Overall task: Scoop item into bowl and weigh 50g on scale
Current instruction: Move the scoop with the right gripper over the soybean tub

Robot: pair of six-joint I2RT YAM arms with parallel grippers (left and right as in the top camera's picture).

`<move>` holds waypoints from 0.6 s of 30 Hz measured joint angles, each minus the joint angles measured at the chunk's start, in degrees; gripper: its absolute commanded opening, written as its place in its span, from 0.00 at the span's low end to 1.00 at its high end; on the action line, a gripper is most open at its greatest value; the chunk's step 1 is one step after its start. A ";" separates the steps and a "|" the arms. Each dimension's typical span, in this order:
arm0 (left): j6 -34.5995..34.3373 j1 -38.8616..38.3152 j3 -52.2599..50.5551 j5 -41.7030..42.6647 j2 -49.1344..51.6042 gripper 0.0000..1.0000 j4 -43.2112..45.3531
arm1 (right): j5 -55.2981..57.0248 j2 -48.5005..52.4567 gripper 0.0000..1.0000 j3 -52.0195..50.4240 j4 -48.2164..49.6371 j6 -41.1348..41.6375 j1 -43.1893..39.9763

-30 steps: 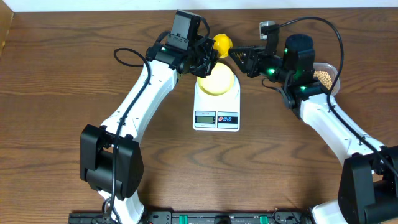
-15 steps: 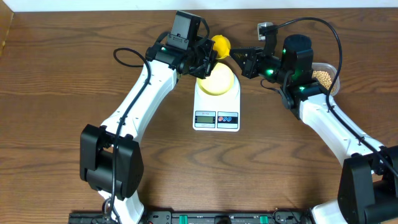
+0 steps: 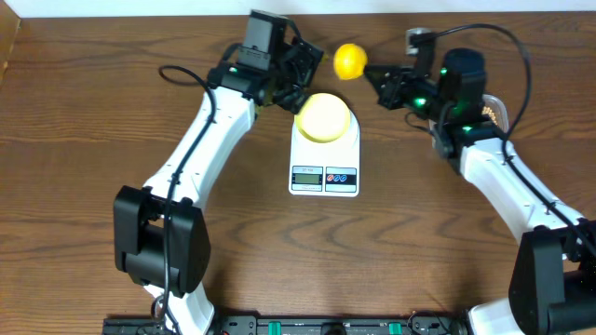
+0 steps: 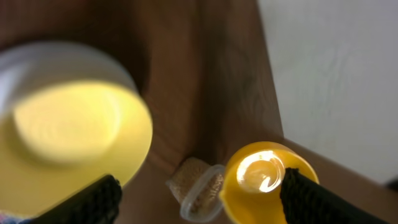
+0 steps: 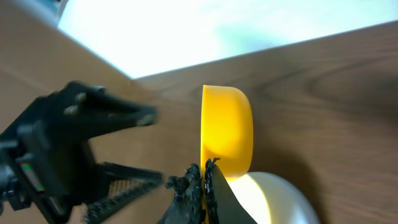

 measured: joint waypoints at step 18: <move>48.85 8.09 -0.02 0.98 -13.35 0.84 -5.01 | -1.53 0.00 0.01 0.00 0.39 -0.07 -10.93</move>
